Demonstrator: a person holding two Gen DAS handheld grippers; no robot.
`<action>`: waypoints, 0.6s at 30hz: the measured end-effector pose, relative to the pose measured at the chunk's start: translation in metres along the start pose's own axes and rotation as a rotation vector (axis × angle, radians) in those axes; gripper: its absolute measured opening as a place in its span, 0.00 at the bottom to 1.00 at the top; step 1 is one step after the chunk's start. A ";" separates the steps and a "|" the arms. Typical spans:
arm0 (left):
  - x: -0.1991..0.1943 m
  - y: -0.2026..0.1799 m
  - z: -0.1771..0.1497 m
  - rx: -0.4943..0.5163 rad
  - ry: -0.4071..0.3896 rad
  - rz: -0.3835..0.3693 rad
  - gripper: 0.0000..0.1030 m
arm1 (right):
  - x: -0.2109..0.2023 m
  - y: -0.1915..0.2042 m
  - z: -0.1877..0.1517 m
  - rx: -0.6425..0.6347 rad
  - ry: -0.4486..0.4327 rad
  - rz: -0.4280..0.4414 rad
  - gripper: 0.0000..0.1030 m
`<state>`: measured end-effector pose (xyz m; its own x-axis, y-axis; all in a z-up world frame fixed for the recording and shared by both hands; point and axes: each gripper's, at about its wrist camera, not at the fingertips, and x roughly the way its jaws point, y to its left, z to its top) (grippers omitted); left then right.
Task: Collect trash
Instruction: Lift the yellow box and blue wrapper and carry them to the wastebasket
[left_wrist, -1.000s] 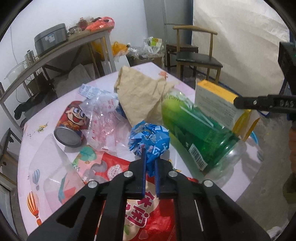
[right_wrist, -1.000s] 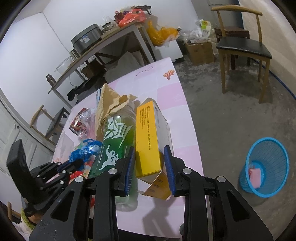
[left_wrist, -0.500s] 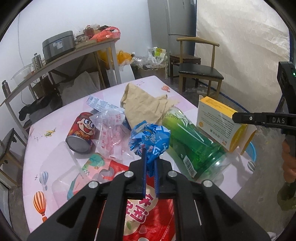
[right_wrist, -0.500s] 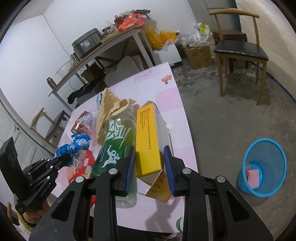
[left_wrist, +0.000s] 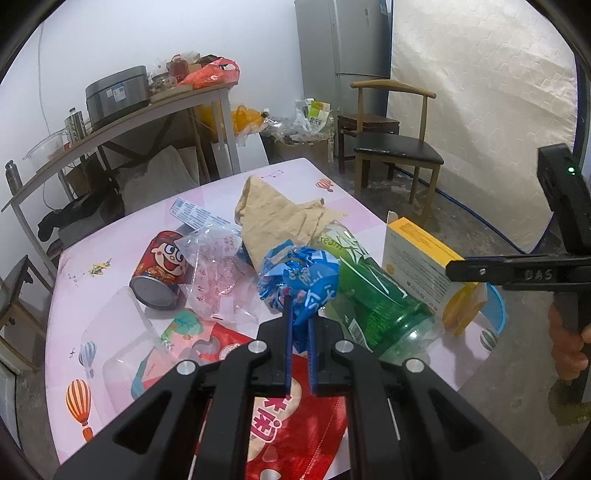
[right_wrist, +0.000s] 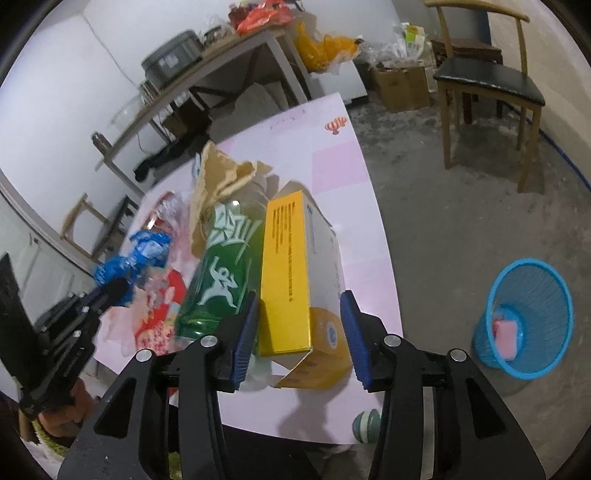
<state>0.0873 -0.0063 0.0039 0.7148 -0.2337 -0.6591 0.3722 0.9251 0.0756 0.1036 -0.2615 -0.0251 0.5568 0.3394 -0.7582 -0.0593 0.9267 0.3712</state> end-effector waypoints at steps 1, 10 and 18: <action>0.000 0.000 0.000 0.000 0.000 -0.001 0.06 | 0.003 0.002 0.001 -0.012 0.006 -0.026 0.42; 0.001 -0.003 0.000 -0.002 0.002 0.002 0.06 | 0.002 -0.007 -0.004 0.010 -0.004 -0.023 0.29; -0.002 -0.008 0.001 0.007 -0.009 0.008 0.06 | -0.011 -0.006 -0.007 0.011 -0.031 -0.035 0.28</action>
<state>0.0837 -0.0136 0.0049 0.7230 -0.2290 -0.6518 0.3704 0.9249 0.0859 0.0920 -0.2691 -0.0231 0.5841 0.3010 -0.7538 -0.0300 0.9360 0.3506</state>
